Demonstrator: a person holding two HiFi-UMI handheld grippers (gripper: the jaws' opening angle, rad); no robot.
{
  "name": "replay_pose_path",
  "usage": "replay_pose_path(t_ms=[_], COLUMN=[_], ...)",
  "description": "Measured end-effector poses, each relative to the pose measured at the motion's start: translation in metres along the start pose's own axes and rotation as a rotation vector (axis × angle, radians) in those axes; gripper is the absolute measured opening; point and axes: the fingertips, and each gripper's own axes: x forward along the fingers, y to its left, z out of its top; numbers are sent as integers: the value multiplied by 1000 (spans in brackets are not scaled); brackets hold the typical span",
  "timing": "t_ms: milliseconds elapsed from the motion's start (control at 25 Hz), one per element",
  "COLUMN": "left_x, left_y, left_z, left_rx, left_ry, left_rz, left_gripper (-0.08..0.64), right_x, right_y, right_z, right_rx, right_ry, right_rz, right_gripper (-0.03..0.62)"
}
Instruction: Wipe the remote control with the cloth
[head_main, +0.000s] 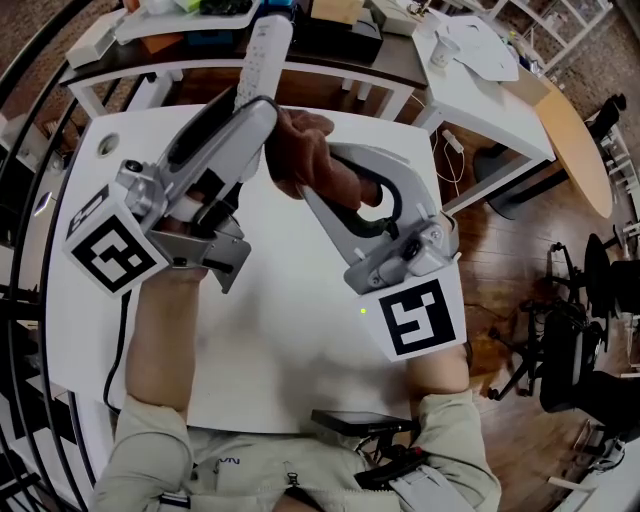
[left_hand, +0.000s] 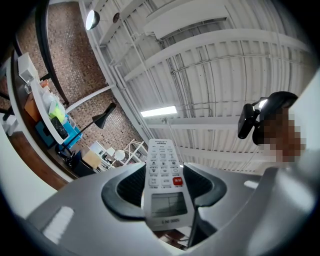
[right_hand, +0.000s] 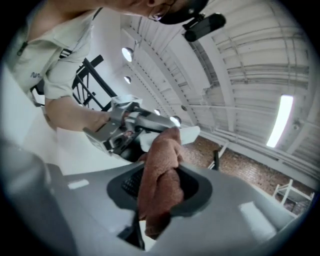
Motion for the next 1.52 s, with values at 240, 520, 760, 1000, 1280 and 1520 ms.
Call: replay_pose_path(t_ms=[240,520,760,1000,1280,1520], left_x=[12,19,22,20,18,15], left_y=[-27,-47,-58,-56,-50,-42], left_z=[-20,-41,-45,-39,-34,-27], left_rx=[-125,-145,-190,-209,-209,-211], left_ry=[52,131,147,126,97,60], left_rz=[-159,-236,-303,-307,-279,-242], left_gripper=[244,244,244,244,244,244], right_x=[-22,-33,-24,-11,-6,-3], right_y=[-60,-78,-69,-47,-28,-14], right_z=[-5,-1,-1,2,0,0], right_rx=[155,208,209,194,180,152], right_ry=[-43,-89,-87,-79,-52,-37], right_rz=[-280,-328,-287,-219,-158,-109], right_gripper=[106,106,106,106,106,106])
